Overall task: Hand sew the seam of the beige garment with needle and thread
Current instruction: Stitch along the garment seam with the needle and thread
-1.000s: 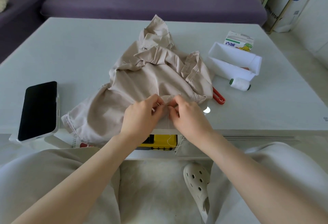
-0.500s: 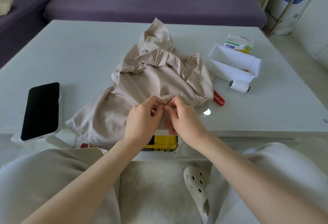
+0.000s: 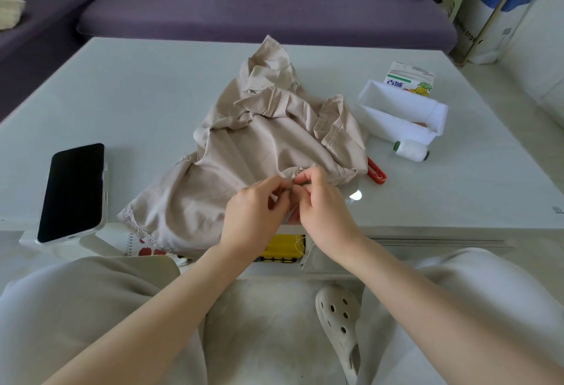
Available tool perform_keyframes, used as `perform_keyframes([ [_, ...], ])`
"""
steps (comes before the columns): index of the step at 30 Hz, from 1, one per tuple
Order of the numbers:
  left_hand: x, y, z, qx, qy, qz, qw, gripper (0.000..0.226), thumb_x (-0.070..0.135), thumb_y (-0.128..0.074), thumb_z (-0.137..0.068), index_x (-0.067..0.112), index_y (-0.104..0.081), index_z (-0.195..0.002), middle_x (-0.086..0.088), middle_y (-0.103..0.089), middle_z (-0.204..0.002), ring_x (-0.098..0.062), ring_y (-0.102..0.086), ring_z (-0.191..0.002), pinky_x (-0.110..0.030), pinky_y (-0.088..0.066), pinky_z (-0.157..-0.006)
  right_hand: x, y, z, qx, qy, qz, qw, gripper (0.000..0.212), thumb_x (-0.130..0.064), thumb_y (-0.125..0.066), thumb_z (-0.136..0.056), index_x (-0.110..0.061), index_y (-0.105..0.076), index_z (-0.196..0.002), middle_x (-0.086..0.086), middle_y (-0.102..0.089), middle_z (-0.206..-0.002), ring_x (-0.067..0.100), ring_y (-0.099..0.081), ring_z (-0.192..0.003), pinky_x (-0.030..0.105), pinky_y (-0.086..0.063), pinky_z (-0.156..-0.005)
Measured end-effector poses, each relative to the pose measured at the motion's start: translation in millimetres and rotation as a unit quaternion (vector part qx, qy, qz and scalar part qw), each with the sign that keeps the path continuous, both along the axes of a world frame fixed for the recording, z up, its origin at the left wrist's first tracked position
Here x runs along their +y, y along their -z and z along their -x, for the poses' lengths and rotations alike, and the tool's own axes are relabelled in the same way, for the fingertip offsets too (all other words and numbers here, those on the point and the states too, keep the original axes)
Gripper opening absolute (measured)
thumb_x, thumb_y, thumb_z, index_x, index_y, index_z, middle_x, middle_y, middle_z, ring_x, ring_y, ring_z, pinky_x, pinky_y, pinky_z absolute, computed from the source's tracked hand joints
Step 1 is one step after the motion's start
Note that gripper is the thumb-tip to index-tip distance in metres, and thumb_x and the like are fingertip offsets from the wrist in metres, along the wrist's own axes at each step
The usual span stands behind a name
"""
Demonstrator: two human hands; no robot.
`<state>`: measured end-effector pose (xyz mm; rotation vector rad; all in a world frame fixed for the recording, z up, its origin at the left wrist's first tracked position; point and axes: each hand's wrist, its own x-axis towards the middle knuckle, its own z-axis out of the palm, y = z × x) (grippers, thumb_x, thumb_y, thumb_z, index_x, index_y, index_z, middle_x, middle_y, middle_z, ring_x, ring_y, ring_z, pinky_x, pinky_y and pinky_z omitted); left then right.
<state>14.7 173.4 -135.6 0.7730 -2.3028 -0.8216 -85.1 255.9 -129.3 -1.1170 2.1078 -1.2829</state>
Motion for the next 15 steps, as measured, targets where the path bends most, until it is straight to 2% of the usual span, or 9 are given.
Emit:
perform_keyframes([
  [2,1.6,-2.9,1.4,0.003,-0.01,-0.035,0.999,0.013,0.023,-0.058,-0.091,0.027,-0.068,-0.083,0.011,-0.066,-0.071,-0.008,-0.06,-0.064,-0.035,-0.052,-0.061,0.1,0.3,-0.6,-0.002,-0.002,0.004,1.0,0.002,-0.014,-0.042,-0.099,-0.016,-0.042,-0.1,0.01,-0.065,-0.088,0.022,-0.065,-0.078,0.042,-0.058,-0.064],
  [5,1.3,-11.8,1.8,0.037,-0.029,-0.189,0.981,0.021,0.03,-0.055,-0.092,0.028,-0.071,-0.078,0.009,-0.068,-0.075,-0.011,-0.063,-0.074,-0.034,-0.053,-0.069,0.3,0.1,-0.1,-0.008,-0.01,0.008,1.0,0.003,-0.013,-0.041,-0.099,-0.016,-0.041,-0.1,0.009,-0.063,-0.086,0.021,-0.064,-0.075,0.043,-0.058,-0.062],
  [9,0.4,-26.0,1.6,0.074,-0.026,-0.339,0.937,0.029,0.029,-0.058,-0.093,0.01,-0.072,-0.075,-0.009,-0.067,-0.065,-0.017,-0.061,-0.061,-0.034,-0.052,-0.064,2.7,-2.7,-1.6,0.022,-0.047,0.011,0.999,0.002,-0.014,-0.039,-0.1,-0.014,-0.041,-0.1,0.007,-0.063,-0.081,0.021,-0.064,-0.067,0.046,-0.055,-0.063],
  [12,2.5,-33.9,0.9,0.104,-0.023,-0.442,0.891,0.031,0.027,-0.063,-0.09,-0.002,-0.069,-0.083,-0.024,-0.061,-0.067,-0.03,-0.059,-0.059,-0.049,-0.055,-0.066,4.3,-5.0,-3.0,0.068,-0.085,0.002,0.994,0.003,-0.017,-0.037,-0.101,-0.016,-0.04,-0.102,0.003,-0.065,-0.083,0.021,-0.064,-0.072,0.047,-0.053,-0.066],
  [14,3.9,-40.0,0.6,0.121,-0.035,-0.506,0.853,0.03,0.024,-0.064,-0.089,-0.005,-0.067,-0.086,-0.02,-0.06,-0.063,-0.026,-0.058,-0.053,-0.046,-0.058,-0.055,4.7,-6.5,-2.8,0.098,-0.106,0.001,0.99,0.004,-0.016,-0.038,-0.1,-0.016,-0.039,-0.105,0.004,-0.066,-0.087,0.023,-0.064,-0.077,0.048,-0.052,-0.067],
  [15,4.2,-42.7,0.7,0.133,-0.043,-0.535,0.833,0.027,0.021,-0.062,-0.09,-0.005,-0.065,-0.087,-0.016,-0.058,-0.06,-0.022,-0.057,-0.047,-0.035,-0.055,-0.046,4.8,-7.1,-2.7,0.11,-0.112,0.001,0.988,0.005,-0.015,-0.038,-0.1,-0.017,-0.038,-0.104,0.005,-0.067,-0.089,0.024,-0.064,-0.078,0.048,-0.052,-0.067],
])
